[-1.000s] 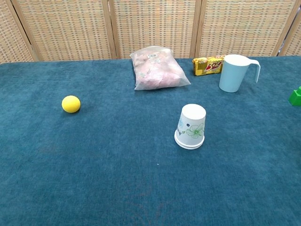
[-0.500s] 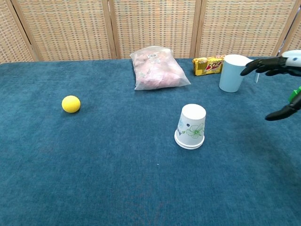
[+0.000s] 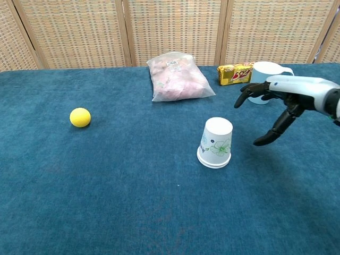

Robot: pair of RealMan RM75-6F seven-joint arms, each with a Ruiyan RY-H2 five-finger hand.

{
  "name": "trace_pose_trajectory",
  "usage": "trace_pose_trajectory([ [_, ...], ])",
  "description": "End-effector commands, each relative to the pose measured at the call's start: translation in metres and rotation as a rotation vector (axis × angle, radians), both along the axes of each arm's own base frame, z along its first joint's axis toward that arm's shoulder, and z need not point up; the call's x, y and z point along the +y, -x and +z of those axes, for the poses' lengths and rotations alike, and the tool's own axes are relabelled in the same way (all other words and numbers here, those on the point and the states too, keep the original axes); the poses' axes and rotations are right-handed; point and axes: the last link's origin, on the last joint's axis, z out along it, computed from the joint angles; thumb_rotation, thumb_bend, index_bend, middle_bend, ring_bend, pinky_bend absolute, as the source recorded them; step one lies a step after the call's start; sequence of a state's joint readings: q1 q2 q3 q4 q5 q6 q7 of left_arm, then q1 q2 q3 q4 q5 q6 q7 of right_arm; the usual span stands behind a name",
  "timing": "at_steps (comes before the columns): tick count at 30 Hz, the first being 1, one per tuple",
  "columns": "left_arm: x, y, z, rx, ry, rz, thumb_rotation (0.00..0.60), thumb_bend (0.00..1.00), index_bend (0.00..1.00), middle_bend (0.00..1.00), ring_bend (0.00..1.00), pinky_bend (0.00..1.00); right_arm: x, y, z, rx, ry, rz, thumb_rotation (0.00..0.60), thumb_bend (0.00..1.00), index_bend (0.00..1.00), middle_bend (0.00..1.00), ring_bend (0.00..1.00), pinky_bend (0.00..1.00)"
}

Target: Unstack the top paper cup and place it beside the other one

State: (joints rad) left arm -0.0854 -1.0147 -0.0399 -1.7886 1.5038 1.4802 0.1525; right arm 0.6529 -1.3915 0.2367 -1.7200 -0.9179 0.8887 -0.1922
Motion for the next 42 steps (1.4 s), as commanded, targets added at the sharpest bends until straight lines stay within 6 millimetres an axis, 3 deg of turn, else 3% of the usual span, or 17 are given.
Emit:
trace_pose_trajectory([
  [1, 0.0, 0.0, 0.001, -0.002, -0.001, 0.001, 0.6, 0.08, 0.0, 0.0, 0.0, 0.0, -0.002, -0.008, -0.007, 0.006, -0.006, 0.007, 0.6, 0.18, 0.29, 0.0, 0.0, 0.0],
  [9, 0.001, 0.002, 0.003, -0.011, -0.004, 0.005, 0.6, 0.08, 0.0, 0.0, 0.0, 0.0, -0.008, -0.021, -0.02, 0.009, -0.025, -0.014, 0.6, 0.21, 0.29, 0.0, 0.0, 0.0],
  [22, 0.002, 0.001, 0.003, -0.014, -0.002, 0.011, 0.6, 0.08, 0.0, 0.0, 0.0, 0.0, -0.013, -0.027, -0.028, 0.005, -0.025, -0.037, 0.6, 0.28, 0.35, 0.0, 0.0, 0.0],
  [42, 0.002, 0.002, 0.005, -0.019, -0.001, 0.023, 0.6, 0.08, 0.0, 0.0, 0.0, 0.0, -0.013, -0.032, -0.029, -0.004, -0.031, -0.028, 0.6, 0.34, 0.42, 0.0, 0.0, 0.0],
])
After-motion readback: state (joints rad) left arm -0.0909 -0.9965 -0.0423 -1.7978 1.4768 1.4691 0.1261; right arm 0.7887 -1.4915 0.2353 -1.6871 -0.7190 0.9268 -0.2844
